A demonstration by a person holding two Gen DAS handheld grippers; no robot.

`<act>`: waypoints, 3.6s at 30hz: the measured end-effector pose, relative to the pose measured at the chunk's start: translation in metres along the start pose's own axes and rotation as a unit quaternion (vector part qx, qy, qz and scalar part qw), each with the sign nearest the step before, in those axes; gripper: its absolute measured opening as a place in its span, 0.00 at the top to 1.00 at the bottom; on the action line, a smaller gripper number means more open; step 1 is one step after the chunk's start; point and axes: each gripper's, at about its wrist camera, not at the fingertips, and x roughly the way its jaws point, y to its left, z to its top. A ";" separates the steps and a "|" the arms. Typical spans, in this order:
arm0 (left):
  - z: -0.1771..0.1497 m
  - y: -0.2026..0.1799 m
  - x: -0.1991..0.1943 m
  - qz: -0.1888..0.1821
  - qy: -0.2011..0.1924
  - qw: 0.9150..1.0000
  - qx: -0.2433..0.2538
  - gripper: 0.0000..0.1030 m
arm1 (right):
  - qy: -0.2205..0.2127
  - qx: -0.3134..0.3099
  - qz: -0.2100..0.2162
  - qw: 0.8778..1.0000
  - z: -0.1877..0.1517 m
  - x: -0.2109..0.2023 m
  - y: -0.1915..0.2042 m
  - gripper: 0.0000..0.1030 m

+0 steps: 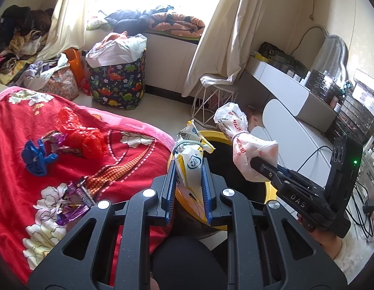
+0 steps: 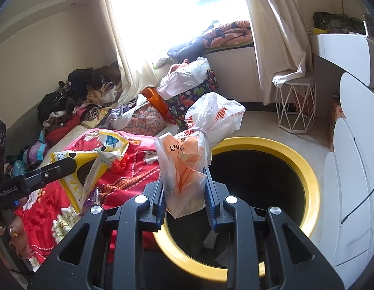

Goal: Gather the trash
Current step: 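Carry the snack bag with the left tool while the right tool carries the white bag to the bin, then open both tools over the yellow bin to drop both bags, then move both tools back over the trash on the bed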

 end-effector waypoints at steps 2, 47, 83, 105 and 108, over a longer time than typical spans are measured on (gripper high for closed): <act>0.000 -0.003 0.003 -0.002 0.001 1.000 0.001 0.87 | 0.004 0.003 -0.003 1.000 -0.002 0.000 -0.002 0.75; 0.020 -0.039 0.099 -0.018 0.046 0.999 0.011 0.44 | 0.035 0.080 -0.048 0.995 -0.022 0.007 -0.051 0.54; 0.017 0.015 0.021 0.040 -0.039 0.998 -0.029 0.11 | -0.033 0.015 -0.061 0.997 -0.009 -0.013 -0.001 0.19; 0.019 0.083 -0.012 0.097 -0.072 0.990 -0.078 0.11 | -0.014 -0.049 -0.006 0.999 0.003 0.018 0.066 0.15; 0.019 0.095 -0.018 0.111 -0.078 0.987 -0.085 0.11 | -0.004 -0.058 0.007 0.998 0.003 0.027 0.078 0.15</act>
